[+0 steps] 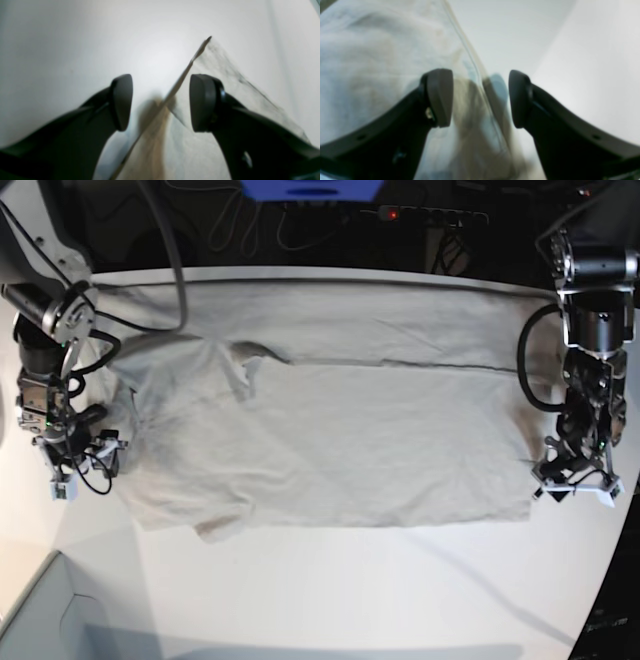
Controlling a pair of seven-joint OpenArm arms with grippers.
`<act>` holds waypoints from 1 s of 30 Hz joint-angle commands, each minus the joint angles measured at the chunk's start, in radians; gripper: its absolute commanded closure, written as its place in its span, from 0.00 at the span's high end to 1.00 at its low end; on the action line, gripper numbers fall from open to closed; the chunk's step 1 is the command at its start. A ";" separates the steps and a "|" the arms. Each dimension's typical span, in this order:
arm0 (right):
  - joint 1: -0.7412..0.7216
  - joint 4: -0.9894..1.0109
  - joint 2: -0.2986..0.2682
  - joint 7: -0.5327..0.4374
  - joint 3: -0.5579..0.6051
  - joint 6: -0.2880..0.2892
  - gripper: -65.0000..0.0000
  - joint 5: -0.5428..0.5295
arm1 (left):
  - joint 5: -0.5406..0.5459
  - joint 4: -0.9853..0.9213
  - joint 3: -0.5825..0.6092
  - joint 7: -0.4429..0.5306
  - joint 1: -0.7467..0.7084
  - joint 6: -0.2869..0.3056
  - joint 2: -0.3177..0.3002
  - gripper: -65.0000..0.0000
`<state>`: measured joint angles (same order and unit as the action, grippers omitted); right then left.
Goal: Layout the t-shirt on the table in an organized manner, then fold the t-shirt properly
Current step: 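Grasp the shirt's side edges with both grippers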
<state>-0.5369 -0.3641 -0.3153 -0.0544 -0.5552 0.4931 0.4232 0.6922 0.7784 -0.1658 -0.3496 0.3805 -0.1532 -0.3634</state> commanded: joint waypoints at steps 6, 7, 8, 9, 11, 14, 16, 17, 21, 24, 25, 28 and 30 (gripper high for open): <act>0.004 -0.014 -0.015 -0.025 0.001 -0.011 0.54 -0.010 | 0.001 0.014 -0.002 0.021 0.031 0.010 -0.013 0.54; 0.013 -0.014 -0.015 -0.028 0.001 -0.011 0.54 -0.010 | -0.001 0.013 -0.002 0.021 0.033 0.010 -0.013 0.54; 0.018 -0.014 -0.012 -0.029 0.001 -0.011 0.53 -0.010 | -0.001 0.013 -0.002 0.025 0.033 0.010 -0.013 0.54; 0.025 -0.014 -0.005 -0.028 0.002 -0.011 0.50 -0.010 | -0.001 0.013 -0.002 0.034 0.033 0.010 -0.013 0.54; 0.037 -0.014 -0.003 -0.028 0.002 -0.011 0.40 -0.010 | -0.001 0.002 -0.002 0.050 0.033 0.010 -0.013 0.54; 0.050 -0.014 -0.002 -0.028 0.002 -0.011 0.22 -0.010 | -0.001 -0.063 -0.001 0.051 0.058 0.010 -0.013 0.54; 0.051 -0.014 0.000 -0.023 0.002 -0.011 0.09 -0.010 | -0.001 -0.127 0.038 0.050 0.087 0.010 -0.013 0.54; 0.051 -0.014 0.000 -0.023 0.002 -0.011 0.03 -0.010 | -0.001 -0.159 0.081 0.054 0.099 0.010 -0.015 0.54; 0.062 -0.014 0.000 -0.022 0.002 -0.011 0.00 -0.010 | 0.001 -0.185 0.217 0.057 0.124 0.010 -0.015 0.54; 0.062 -0.014 0.000 -0.022 0.002 -0.011 0.00 -0.010 | 0.001 -0.185 0.232 0.103 0.125 0.010 -0.015 0.54; 0.062 -0.014 0.000 -0.022 0.002 -0.011 0.00 -0.010 | 0.002 -0.184 0.232 0.117 0.125 0.010 -0.015 0.54; 0.064 -0.014 0.000 -0.022 0.002 0.005 0.00 -0.010 | 0.002 -0.184 0.236 0.129 0.127 0.010 -0.018 0.54; 0.064 -0.014 0.000 -0.020 0.002 0.016 0.00 -0.010 | 0.004 -0.179 0.232 0.131 0.128 0.010 -0.019 0.54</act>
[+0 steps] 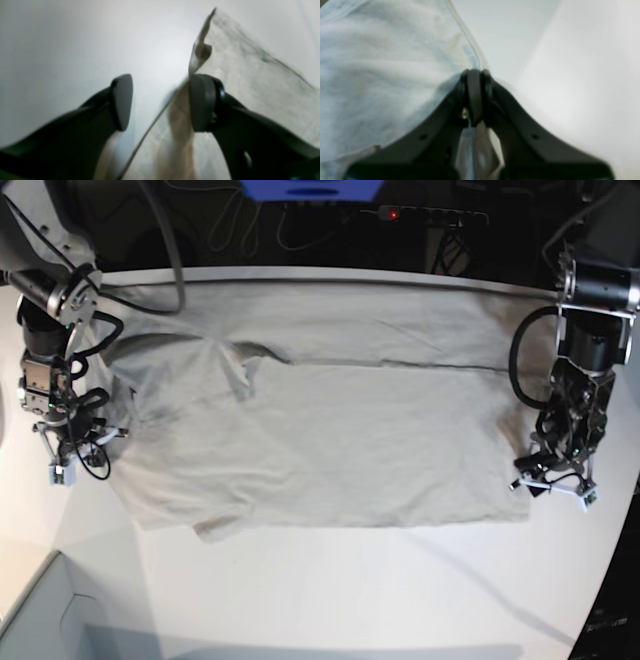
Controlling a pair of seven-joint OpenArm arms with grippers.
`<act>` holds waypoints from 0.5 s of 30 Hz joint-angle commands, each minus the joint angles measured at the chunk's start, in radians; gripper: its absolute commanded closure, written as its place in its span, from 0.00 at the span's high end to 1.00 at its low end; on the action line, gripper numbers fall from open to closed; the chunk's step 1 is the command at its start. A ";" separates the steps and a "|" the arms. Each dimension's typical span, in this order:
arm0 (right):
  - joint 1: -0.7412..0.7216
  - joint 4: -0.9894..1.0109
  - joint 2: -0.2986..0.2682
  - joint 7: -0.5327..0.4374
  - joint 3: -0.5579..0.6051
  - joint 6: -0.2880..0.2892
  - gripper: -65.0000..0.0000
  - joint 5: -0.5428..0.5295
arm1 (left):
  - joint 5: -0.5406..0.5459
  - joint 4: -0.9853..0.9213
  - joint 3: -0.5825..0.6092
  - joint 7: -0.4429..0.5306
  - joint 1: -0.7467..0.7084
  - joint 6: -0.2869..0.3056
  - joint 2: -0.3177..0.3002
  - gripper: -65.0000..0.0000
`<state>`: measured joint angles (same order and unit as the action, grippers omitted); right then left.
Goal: Layout the t-shirt on the table in an organized manner, then fold the t-shirt properly
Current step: 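Grasp the shirt's side edges with both grippers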
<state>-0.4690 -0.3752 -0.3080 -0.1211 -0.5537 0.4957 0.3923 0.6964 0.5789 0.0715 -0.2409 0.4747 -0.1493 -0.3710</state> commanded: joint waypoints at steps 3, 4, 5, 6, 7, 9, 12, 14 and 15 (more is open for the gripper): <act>-0.004 -0.003 -0.007 0.047 0.001 0.014 0.00 0.021 | -0.002 0.109 0.001 0.018 0.023 0.006 -0.013 0.54; -0.004 -0.003 -0.007 0.047 0.001 0.014 0.00 0.021 | -0.004 0.149 0.001 0.016 0.020 0.006 -0.013 0.54; -0.004 -0.003 -0.007 0.047 0.001 0.014 0.00 0.021 | -0.004 0.181 0.001 0.016 0.003 0.006 -0.013 0.54; -0.004 -0.003 -0.007 0.047 0.001 0.014 0.00 0.021 | -0.004 0.207 0.001 0.016 -0.004 0.006 -0.013 0.54; -0.004 -0.003 -0.007 0.047 0.001 0.014 0.00 0.021 | -0.004 0.224 0.001 0.016 -0.008 0.006 -0.013 0.54; -0.004 -0.003 -0.007 0.047 0.001 0.014 0.00 0.021 | -0.005 0.207 0.001 0.019 -0.004 0.004 -0.006 0.54; -0.004 -0.003 -0.007 0.047 0.001 0.014 0.00 0.021 | -0.005 0.103 0.001 0.024 0.029 0.004 0.016 0.54; -0.004 -0.003 -0.007 0.047 0.001 0.014 0.00 0.021 | -0.005 0.033 0.003 0.024 0.043 0.004 0.027 0.54; -0.004 -0.003 -0.007 0.047 0.001 0.014 0.00 0.021 | -0.005 0.008 0.003 0.025 0.045 0.004 0.028 0.54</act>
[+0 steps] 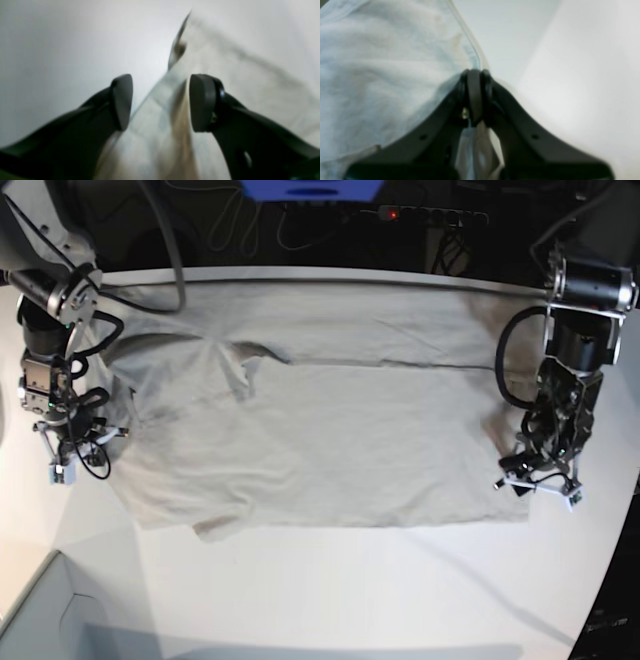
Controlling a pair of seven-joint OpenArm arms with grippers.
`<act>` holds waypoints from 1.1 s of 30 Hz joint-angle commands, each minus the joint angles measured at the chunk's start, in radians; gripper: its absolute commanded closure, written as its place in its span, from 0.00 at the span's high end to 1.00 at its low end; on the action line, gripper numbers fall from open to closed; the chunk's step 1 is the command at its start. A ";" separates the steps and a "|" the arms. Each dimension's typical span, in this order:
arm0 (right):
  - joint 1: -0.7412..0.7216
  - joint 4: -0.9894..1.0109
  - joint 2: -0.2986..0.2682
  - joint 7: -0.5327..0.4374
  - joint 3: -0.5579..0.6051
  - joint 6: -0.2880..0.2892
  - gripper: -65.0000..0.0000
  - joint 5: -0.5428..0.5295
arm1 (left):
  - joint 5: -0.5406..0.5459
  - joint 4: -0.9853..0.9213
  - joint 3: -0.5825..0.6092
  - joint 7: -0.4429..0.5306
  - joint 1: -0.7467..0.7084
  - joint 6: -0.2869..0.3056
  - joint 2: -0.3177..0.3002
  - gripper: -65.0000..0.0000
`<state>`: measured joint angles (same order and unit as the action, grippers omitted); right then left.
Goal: Layout the t-shirt on the table in an organized manner, then fold the t-shirt properly
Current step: 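Grasp the shirt's side edges with both grippers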
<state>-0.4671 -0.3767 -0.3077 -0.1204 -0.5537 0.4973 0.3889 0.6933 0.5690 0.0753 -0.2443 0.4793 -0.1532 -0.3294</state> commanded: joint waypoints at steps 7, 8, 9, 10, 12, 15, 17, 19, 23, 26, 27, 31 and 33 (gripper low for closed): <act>-0.006 -0.002 -0.008 0.046 0.001 0.013 0.00 0.025 | -0.126 -0.014 -0.009 0.029 0.042 0.093 0.028 0.54; -0.006 -0.002 -0.008 0.046 0.001 0.013 0.00 0.025 | -0.156 -0.017 -0.009 0.030 0.042 0.108 0.037 0.54; -0.006 -0.002 -0.008 0.046 0.001 0.013 0.00 0.025 | -0.180 -0.017 -0.010 0.030 0.042 0.116 0.042 0.54; -0.006 -0.002 -0.008 0.046 0.001 0.013 0.00 0.025 | -0.199 -0.017 -0.010 0.030 0.042 0.116 0.045 0.54; -0.008 -0.002 -0.008 0.046 0.001 0.013 0.00 0.025 | -0.212 -0.017 -0.010 0.030 0.039 0.116 0.045 0.54; -0.009 -0.002 -0.008 0.046 0.001 0.013 0.00 0.025 | -0.211 -0.022 -0.012 0.030 0.034 0.116 0.045 0.54; -0.009 -0.002 -0.008 0.046 0.001 0.013 0.00 0.025 | -0.211 -0.056 -0.012 0.030 0.034 0.116 0.045 0.54; -0.009 -0.002 -0.008 0.046 0.001 0.013 0.00 0.025 | -0.211 -0.088 -0.012 0.032 0.034 0.119 0.045 0.54; -0.009 -0.002 -0.008 0.046 0.001 0.013 0.00 0.025 | -0.211 -0.122 -0.012 0.089 0.028 0.122 0.045 0.51; -0.009 -0.002 -0.008 0.046 0.001 0.013 0.00 0.025 | -0.209 -0.119 -0.012 0.095 0.019 0.122 0.043 0.25; -0.009 -0.002 -0.008 0.046 0.001 0.013 0.00 0.025 | -0.209 -0.122 -0.012 0.096 0.019 0.122 0.043 0.12; -0.009 -0.009 -0.008 0.040 -0.001 0.014 0.00 0.025 | -0.209 -0.120 -0.012 0.093 0.019 0.122 0.042 0.03; -0.009 -0.011 -0.008 0.032 -0.007 0.014 0.00 0.014 | -0.209 -0.114 -0.012 0.093 0.019 0.122 0.042 0.00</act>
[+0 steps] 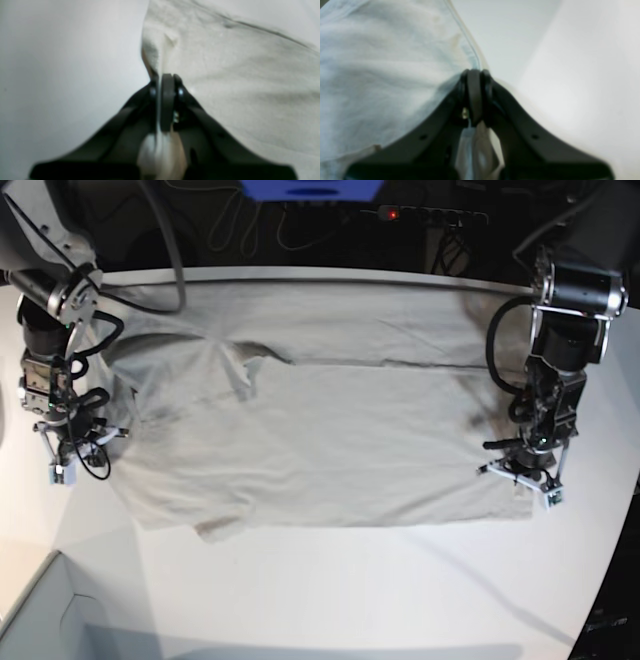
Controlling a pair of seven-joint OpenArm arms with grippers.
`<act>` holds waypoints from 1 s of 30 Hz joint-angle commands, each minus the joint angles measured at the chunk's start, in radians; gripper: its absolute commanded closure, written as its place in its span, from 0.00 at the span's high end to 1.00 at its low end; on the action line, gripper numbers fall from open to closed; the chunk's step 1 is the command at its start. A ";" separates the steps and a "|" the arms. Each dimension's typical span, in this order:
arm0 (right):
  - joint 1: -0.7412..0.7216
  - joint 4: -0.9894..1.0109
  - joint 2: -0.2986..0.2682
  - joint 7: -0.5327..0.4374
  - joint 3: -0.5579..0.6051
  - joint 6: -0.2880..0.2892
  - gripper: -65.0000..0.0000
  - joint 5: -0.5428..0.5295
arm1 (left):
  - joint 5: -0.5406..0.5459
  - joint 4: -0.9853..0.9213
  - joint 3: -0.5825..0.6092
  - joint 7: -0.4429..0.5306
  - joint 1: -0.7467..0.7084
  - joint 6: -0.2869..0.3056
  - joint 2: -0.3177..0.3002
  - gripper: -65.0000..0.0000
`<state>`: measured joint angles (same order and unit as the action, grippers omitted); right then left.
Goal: Layout the t-shirt on the table in an organized manner, then fold the t-shirt properly
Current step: 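Grasp the shirt's side edges with both grippers, then lift the grasped edges and fold them toward the collar with both grippers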
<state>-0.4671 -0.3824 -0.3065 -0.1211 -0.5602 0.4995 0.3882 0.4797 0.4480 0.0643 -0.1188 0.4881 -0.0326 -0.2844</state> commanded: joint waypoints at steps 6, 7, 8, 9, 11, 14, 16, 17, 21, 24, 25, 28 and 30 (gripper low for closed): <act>0.046 -0.054 -0.023 -0.021 -0.001 0.103 0.00 -0.134 | 0.004 0.010 -0.002 -0.034 0.010 0.001 -0.003 0.00; 0.072 -0.102 -0.024 -0.015 -0.001 0.117 0.00 -0.160 | 0.004 0.010 -0.002 -0.034 0.010 0.001 -0.003 0.00; 0.112 -0.166 -0.016 -0.013 -0.001 0.132 0.00 -0.188 | 0.006 0.010 -0.002 -0.034 0.008 0.001 -0.003 0.00; 0.152 -0.234 -0.013 -0.013 0.001 0.149 0.00 -0.211 | 0.006 0.010 -0.002 -0.034 -0.001 0.001 -0.005 0.00; 0.216 -0.364 0.023 -0.013 0.001 0.189 0.00 -0.225 | 0.006 0.025 -0.002 -0.034 -0.019 0.001 -0.005 0.00; 0.287 -0.534 0.069 -0.013 -0.001 0.199 0.00 -0.225 | 0.006 0.133 -0.002 -0.034 -0.067 -0.002 -0.008 0.00; 0.319 -0.606 0.091 -0.013 -0.001 0.199 0.00 -0.225 | 0.006 0.234 -0.002 -0.037 -0.104 -0.005 -0.009 0.00; 0.333 -0.637 0.096 -0.013 -0.001 0.199 0.00 -0.225 | 0.006 0.285 -0.002 -0.057 -0.128 -0.005 -0.011 0.00; 0.357 -0.699 0.102 -0.013 -0.010 0.199 0.00 -0.226 | 0.006 0.447 -0.140 -0.170 -0.196 -0.007 -0.006 0.00; 0.383 -0.722 0.102 -0.013 -0.048 0.199 0.00 -0.271 | 0.004 0.552 -0.257 -0.250 -0.230 -0.002 -0.002 0.00; 0.388 -0.726 0.099 -0.013 -0.048 0.199 0.00 -0.300 | 0.004 0.581 -0.281 -0.275 -0.240 0.000 -0.002 0.00; 0.443 -0.771 0.094 -0.013 -0.050 0.199 0.00 -0.369 | 0.004 0.656 -0.323 -0.338 -0.269 0.000 -0.002 0.00; 0.482 -0.804 0.089 -0.018 -0.045 0.199 0.00 -0.395 | 0.004 0.707 -0.332 -0.364 -0.294 0.000 -0.002 0.00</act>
<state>0.0193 -1.1683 -0.1982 -0.1081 -0.6003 0.6846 0.0177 0.4805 1.1313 -0.2638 -0.5003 0.1741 -0.0387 -0.2760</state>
